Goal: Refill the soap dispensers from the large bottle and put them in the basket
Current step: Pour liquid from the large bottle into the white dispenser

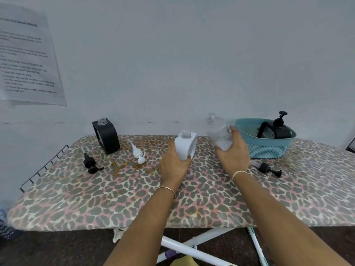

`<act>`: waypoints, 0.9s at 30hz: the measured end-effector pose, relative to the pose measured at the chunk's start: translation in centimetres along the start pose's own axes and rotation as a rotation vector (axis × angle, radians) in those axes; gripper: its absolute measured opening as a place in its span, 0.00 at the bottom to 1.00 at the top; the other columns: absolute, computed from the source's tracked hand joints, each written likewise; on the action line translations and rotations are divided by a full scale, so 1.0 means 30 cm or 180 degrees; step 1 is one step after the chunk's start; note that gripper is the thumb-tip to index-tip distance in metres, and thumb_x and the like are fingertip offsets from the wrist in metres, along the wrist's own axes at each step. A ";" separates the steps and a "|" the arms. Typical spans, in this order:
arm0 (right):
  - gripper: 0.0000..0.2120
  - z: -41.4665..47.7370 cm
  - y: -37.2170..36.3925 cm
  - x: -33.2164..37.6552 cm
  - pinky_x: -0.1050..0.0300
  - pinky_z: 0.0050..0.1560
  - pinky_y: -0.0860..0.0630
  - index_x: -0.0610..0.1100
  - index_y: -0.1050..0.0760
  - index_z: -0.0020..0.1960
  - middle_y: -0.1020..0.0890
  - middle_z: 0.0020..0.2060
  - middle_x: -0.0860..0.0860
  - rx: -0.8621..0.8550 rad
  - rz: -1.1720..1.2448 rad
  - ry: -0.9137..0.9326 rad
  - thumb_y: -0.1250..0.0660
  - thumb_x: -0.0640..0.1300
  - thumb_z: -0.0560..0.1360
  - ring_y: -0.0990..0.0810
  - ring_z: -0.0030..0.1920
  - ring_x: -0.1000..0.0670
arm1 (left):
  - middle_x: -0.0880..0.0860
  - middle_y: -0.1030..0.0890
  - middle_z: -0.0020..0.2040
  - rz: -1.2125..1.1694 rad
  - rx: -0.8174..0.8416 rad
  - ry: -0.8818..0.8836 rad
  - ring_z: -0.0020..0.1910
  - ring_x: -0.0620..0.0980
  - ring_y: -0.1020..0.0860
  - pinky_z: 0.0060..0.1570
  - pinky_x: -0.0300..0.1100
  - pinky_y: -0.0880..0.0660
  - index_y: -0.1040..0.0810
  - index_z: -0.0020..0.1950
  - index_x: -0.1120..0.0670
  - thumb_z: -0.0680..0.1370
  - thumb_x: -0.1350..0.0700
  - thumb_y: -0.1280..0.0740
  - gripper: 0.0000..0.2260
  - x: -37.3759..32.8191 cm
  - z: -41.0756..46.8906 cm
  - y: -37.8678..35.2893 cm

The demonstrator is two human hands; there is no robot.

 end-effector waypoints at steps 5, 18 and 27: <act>0.40 -0.005 -0.035 0.032 0.48 0.50 0.24 0.50 0.33 0.71 0.21 0.57 0.46 0.0065 -0.0914 0.0675 0.26 0.33 0.61 0.22 0.54 0.43 | 0.56 0.21 0.56 0.0027 0.0007 0.0086 0.53 0.58 0.22 0.42 0.46 0.28 0.34 0.66 0.54 0.72 0.50 0.28 0.26 0.000 -0.001 -0.001; 0.42 0.013 0.010 0.092 0.45 0.60 0.31 0.52 0.36 0.73 0.25 0.62 0.46 0.0268 -0.1529 0.1037 0.32 0.27 0.63 0.26 0.60 0.43 | 0.55 0.21 0.56 0.0096 -0.0095 0.0228 0.53 0.57 0.22 0.40 0.44 0.31 0.33 0.66 0.53 0.73 0.50 0.28 0.25 -0.005 -0.009 -0.005; 0.44 0.017 0.005 0.108 0.46 0.61 0.31 0.53 0.39 0.74 0.25 0.62 0.47 0.0428 -0.1865 0.1127 0.27 0.32 0.63 0.26 0.61 0.43 | 0.55 0.20 0.54 0.0098 -0.0163 0.0297 0.52 0.57 0.21 0.42 0.46 0.28 0.34 0.66 0.52 0.72 0.51 0.27 0.26 -0.006 -0.014 -0.016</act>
Point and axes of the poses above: each hand's wrist, its own z-axis towards the middle knuckle, its own y-axis out of the back of the hand, x = y × z, the point moved 5 cm from there along z, towards the middle knuckle
